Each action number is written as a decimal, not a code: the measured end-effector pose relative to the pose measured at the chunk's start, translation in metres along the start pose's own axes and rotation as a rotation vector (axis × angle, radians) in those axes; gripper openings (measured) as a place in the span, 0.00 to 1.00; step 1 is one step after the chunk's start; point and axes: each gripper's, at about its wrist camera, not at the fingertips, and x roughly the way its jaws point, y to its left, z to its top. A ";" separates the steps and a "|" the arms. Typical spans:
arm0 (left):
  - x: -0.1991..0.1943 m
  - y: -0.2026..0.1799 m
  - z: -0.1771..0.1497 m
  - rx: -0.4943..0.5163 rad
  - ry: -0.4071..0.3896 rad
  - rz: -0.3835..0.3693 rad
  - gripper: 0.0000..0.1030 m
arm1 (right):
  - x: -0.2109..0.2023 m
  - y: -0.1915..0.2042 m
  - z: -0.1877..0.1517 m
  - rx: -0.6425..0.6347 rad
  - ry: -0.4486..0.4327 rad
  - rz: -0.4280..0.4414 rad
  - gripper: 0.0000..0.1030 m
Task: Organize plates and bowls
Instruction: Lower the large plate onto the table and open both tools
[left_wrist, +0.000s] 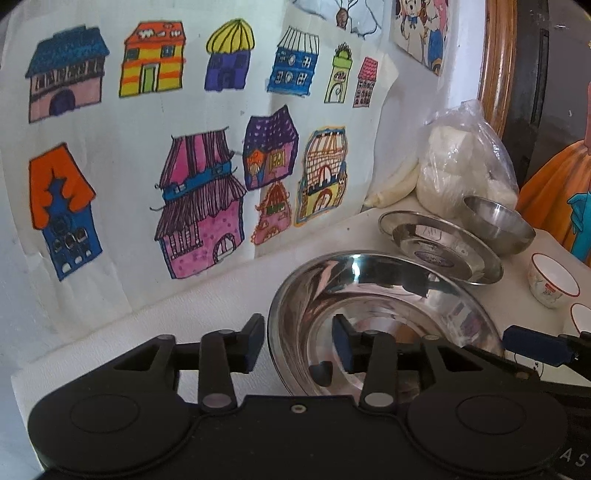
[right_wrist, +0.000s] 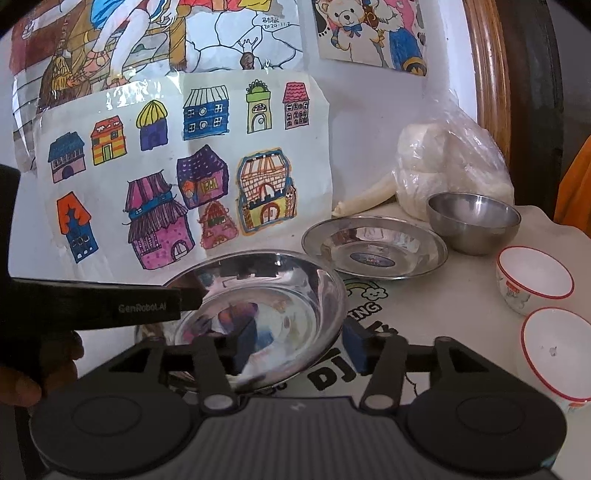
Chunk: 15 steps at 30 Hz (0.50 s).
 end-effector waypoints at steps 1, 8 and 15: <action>-0.002 -0.001 0.000 0.003 -0.004 0.003 0.50 | -0.001 0.000 0.000 0.000 -0.005 -0.001 0.63; -0.015 -0.003 0.005 0.014 -0.036 0.019 0.81 | -0.014 -0.007 0.001 0.024 -0.044 -0.007 0.85; -0.034 -0.014 0.015 0.039 -0.094 0.011 0.99 | -0.035 -0.019 0.005 0.061 -0.101 -0.006 1.00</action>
